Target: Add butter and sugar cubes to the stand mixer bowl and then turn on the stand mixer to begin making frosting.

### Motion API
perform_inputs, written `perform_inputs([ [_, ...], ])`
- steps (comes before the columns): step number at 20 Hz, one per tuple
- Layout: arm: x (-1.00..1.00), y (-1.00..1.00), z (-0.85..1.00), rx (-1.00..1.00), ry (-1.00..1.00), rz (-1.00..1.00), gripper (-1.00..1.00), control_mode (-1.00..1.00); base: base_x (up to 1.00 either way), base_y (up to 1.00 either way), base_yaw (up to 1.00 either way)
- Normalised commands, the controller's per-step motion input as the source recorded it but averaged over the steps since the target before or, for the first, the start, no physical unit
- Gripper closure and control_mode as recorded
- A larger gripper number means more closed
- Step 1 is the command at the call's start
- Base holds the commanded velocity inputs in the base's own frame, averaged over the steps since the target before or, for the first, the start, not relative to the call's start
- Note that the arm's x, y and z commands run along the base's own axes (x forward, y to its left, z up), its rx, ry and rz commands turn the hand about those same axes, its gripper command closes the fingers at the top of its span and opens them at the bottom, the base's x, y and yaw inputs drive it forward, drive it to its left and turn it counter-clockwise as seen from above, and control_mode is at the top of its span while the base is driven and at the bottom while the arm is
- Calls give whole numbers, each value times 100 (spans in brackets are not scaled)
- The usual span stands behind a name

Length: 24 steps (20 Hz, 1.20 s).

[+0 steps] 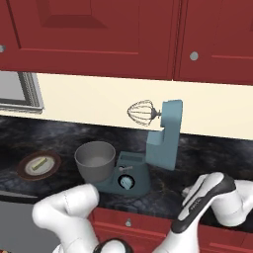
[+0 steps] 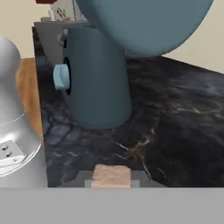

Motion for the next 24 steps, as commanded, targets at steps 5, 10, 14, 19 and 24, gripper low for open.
perform_inputs([
  [5,-33,43,42,-19,0,-9,100,-100,0,0,0],
  [10,-39,35,46,-13,0,-7,100,-100,0,0,0],
  [14,-35,41,50,-9,3,-7,100,-100,0,0,0],
  [19,-27,47,47,-2,8,-10,100,-100,0,0,0],
  [24,-22,54,44,-5,2,-13,100,-100,0,0,0],
])
